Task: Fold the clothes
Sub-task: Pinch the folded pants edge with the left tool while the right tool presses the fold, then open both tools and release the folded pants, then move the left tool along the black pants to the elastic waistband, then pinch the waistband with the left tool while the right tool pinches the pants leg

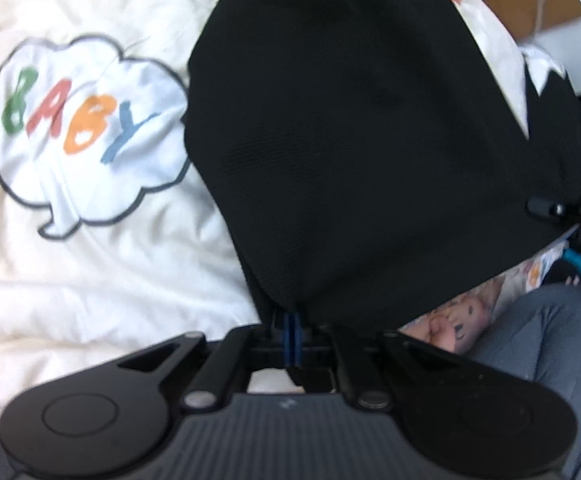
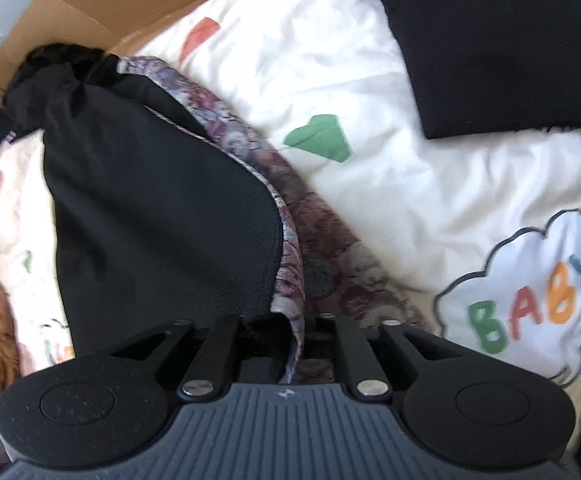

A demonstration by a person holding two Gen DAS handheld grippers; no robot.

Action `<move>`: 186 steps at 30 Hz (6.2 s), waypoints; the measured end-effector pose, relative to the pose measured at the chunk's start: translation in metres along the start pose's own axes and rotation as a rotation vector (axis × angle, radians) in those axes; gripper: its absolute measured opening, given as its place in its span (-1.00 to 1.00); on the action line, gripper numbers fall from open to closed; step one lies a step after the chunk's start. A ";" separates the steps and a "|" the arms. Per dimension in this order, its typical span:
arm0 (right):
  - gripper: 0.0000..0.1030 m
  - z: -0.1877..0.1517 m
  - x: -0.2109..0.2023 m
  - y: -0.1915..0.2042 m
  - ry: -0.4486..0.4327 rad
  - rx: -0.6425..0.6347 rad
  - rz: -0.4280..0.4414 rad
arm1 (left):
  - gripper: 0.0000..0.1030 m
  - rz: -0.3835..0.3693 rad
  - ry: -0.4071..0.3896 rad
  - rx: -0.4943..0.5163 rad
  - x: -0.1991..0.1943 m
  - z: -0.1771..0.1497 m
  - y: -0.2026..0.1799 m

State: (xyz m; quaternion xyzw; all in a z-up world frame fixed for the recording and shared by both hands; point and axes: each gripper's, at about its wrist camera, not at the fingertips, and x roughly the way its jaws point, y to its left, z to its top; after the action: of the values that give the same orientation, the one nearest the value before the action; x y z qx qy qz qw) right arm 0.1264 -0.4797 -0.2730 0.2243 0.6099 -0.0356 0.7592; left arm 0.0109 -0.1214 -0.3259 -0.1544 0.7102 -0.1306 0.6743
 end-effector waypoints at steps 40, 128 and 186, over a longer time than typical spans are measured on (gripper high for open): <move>-0.91 0.018 -0.003 -0.011 0.207 -0.194 -0.197 | -0.98 0.054 0.046 0.069 -0.046 -0.005 -0.004; -0.17 0.125 0.074 0.129 -0.313 -0.396 0.201 | 0.05 0.239 -0.333 -0.024 -0.095 0.437 -0.101; -0.93 0.152 0.092 0.063 -0.171 -0.380 0.289 | -0.71 0.265 -0.349 0.002 -0.023 0.461 -0.137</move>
State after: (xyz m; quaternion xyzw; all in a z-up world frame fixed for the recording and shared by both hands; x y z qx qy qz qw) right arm 0.3089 -0.4615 -0.3172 0.1587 0.5010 0.1698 0.8337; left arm 0.4784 -0.2279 -0.2771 -0.0793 0.5966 -0.0127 0.7985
